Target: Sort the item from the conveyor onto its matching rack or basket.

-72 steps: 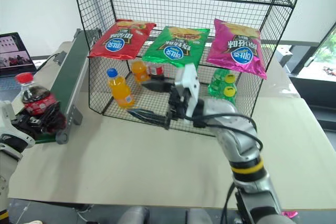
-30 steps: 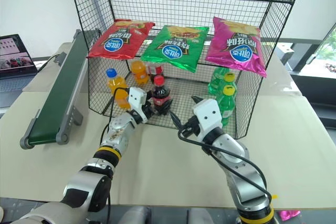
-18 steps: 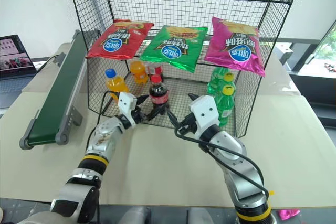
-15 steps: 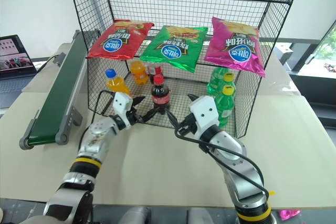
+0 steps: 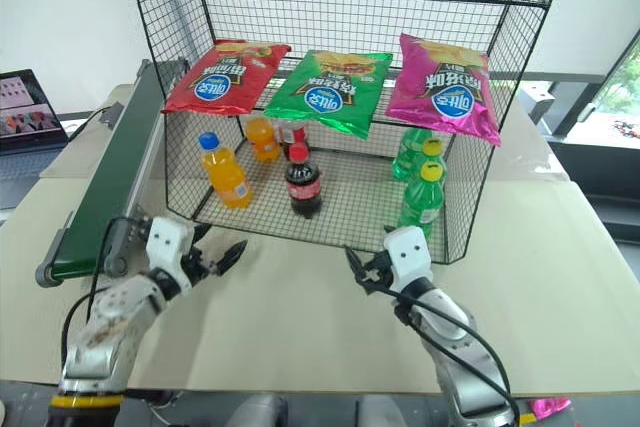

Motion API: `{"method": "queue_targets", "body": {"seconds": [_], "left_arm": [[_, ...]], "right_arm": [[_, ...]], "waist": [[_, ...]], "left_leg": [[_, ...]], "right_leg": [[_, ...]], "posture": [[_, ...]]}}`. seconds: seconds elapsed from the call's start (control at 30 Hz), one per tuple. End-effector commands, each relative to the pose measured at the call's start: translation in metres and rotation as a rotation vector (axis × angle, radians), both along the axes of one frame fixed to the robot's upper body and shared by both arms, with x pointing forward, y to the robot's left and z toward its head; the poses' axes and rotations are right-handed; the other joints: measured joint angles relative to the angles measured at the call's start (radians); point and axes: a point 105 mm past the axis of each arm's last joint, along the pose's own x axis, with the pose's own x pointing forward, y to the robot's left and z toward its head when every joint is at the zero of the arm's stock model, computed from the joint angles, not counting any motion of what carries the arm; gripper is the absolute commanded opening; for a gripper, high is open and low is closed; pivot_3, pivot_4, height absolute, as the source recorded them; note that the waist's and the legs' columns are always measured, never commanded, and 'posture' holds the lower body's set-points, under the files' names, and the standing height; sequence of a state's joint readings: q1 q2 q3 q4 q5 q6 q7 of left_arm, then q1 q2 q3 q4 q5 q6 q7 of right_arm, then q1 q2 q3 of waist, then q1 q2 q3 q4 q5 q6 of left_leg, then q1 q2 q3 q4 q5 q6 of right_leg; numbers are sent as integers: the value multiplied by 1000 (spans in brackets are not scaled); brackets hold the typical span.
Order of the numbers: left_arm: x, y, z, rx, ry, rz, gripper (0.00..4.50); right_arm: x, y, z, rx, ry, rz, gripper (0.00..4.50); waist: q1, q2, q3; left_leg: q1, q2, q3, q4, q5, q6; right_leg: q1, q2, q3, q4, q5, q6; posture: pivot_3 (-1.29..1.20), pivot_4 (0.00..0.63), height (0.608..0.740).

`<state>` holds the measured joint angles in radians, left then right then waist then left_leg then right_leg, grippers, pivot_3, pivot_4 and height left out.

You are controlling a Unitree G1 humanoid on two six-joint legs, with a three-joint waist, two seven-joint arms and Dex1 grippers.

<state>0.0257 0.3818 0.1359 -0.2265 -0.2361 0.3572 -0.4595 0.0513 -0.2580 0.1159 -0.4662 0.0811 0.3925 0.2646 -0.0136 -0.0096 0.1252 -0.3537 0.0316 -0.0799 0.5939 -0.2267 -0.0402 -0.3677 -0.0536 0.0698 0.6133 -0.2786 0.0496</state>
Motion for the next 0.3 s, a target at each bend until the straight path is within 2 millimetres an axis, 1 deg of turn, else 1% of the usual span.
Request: {"method": "queue_targets", "body": {"seconds": [0.03, 0.13, 0.23, 0.3], "left_arm": [[-5, 2, 8, 41, -73, 62, 4468], [-9, 1, 4, 20, -64, 72, 4468], [-8, 1, 5, 6, -71, 69, 4468], [-7, -1, 9, -41, -71, 49, 4468]], "right_arm": [[0, -2, 4, 3, -57, -57, 4500], [-1, -5, 2, 16, -54, -91, 4500], [-1, -7, 1, 18, -58, -103, 4500], [-1, -7, 1, 17, -59, -107, 4500]], "waist": [[2, 0, 0], [2, 0, -1], [-1, 0, -1], [-1, 0, -1]], "left_leg": [[0, 0, 0, 0, 0, 0], [0, -1, 0, 0, 0, 0], [0, 0, 0, 0, 0, 0], [0, 0, 1, 0, 0, 0]], "right_leg": [[0, 0, 0, 0, 0, 0], [0, -1, 0, -1, 0, 0], [0, 0, 0, -1, 0, 0], [0, 0, 0, -1, 0, 0]], "posture": [[0, 150, 738], [0, 150, 738], [0, 150, 738], [0, 150, 738]]}}
